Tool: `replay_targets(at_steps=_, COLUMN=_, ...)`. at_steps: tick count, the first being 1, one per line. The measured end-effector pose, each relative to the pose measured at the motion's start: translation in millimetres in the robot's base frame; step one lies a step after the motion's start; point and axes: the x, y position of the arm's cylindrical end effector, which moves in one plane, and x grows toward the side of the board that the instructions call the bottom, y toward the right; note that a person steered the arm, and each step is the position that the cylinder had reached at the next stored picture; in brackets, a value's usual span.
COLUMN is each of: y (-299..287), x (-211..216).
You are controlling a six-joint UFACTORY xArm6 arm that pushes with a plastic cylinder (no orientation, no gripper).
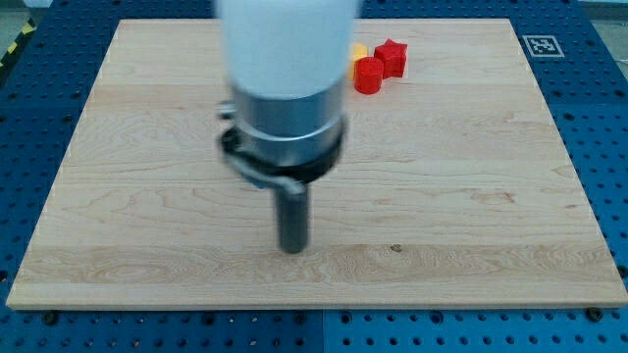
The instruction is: Push the blue triangle up a bit
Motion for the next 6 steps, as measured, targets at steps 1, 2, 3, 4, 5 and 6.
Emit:
replay_targets(at_steps=1, y=-11, x=-9)
replay_targets(at_steps=2, y=-1, x=-21)
replay_targets(at_steps=3, y=6, x=-43)
replay_targets(at_steps=4, y=3, x=-66)
replay_targets(at_steps=5, y=-2, x=-78)
replay_targets(at_steps=6, y=-18, x=-80)
